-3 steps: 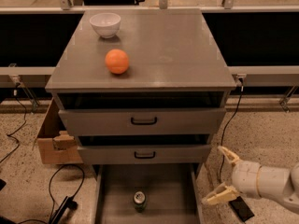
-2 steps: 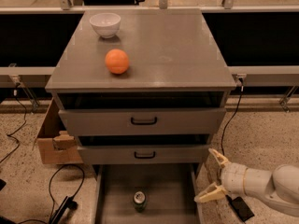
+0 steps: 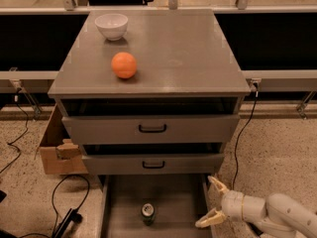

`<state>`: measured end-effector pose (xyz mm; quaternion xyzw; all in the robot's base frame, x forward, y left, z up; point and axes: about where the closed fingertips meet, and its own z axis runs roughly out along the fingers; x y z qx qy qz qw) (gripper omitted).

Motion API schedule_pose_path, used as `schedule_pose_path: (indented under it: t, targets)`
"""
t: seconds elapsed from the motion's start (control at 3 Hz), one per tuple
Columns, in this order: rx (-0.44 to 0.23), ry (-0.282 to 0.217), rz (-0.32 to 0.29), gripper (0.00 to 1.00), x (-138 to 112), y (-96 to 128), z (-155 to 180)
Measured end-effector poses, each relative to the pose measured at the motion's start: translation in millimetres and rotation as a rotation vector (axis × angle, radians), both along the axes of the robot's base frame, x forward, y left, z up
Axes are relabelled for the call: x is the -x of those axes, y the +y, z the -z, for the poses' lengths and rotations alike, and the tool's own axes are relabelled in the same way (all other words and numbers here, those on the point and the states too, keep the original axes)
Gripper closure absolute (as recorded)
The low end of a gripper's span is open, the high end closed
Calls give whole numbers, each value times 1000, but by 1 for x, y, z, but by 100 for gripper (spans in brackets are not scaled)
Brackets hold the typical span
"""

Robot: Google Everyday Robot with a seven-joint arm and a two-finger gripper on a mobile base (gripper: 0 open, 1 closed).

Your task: Pick green can from bottom drawer and place on counter

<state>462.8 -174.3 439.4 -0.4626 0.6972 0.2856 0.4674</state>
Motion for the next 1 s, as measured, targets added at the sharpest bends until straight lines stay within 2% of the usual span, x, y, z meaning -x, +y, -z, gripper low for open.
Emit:
schedule_pose_path:
  t: [0.33,0.67,1.0]
  targets:
    - [-33,28,-1,0,7,9,19]
    - [-36,-1,-58,0,1,30,29]
    - [-93,-1,-131,0,-8,76,71]
